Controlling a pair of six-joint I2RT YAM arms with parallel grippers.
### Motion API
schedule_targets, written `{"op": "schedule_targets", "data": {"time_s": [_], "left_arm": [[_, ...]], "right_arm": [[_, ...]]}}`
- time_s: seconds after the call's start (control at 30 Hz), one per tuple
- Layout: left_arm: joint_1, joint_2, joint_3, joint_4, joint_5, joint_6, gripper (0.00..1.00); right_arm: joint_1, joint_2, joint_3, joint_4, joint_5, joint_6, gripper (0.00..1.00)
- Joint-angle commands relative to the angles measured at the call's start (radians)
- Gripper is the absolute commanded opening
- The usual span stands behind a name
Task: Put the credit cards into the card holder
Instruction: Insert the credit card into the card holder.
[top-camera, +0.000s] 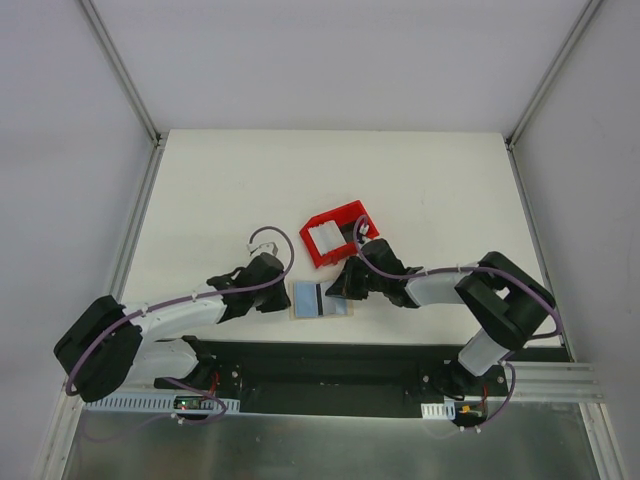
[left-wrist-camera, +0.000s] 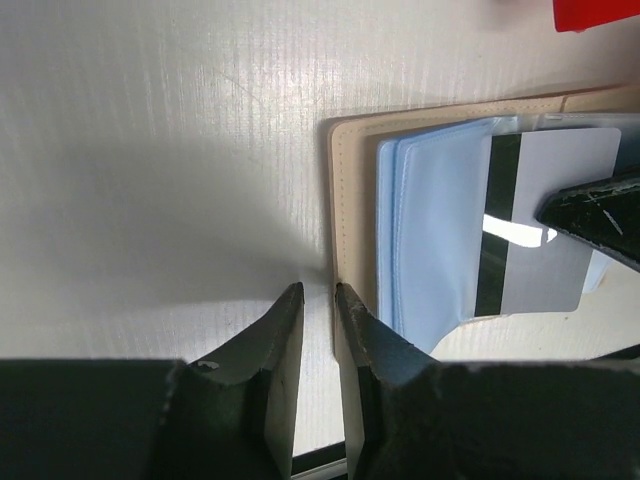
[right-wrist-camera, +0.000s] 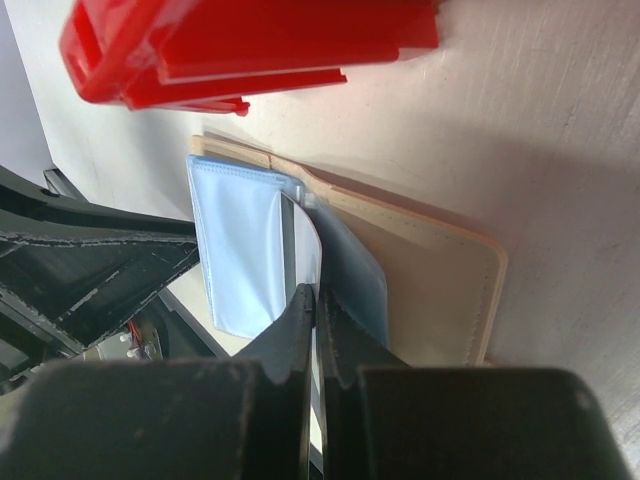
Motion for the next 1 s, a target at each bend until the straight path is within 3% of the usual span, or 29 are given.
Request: {"op": "schedule_targets", "data": {"time_s": [0.0,0.4,0.7,0.97], "left_arm": [[0.026,-0.001,-0.041,0.020,0.039,0.036,0.20],[0.110,0.002,-0.117,0.199,0.205,0.017,0.23],[0.113,0.011,-0.130,0.210,0.208,-0.001,0.00],[0.112,0.051,-0.124,0.204,0.228,0.019,0.00]], "right_arm": [[0.009,0.048,-0.004,-0.127,-0.009,-0.028,0.01],[0.009,0.066,0.007,-0.124,-0.027,-0.032,0.00],[0.009,0.055,0.001,-0.114,-0.027,-0.032,0.00],[0.030,0.074,-0.006,-0.044,-0.027,0.013,0.01]]}}
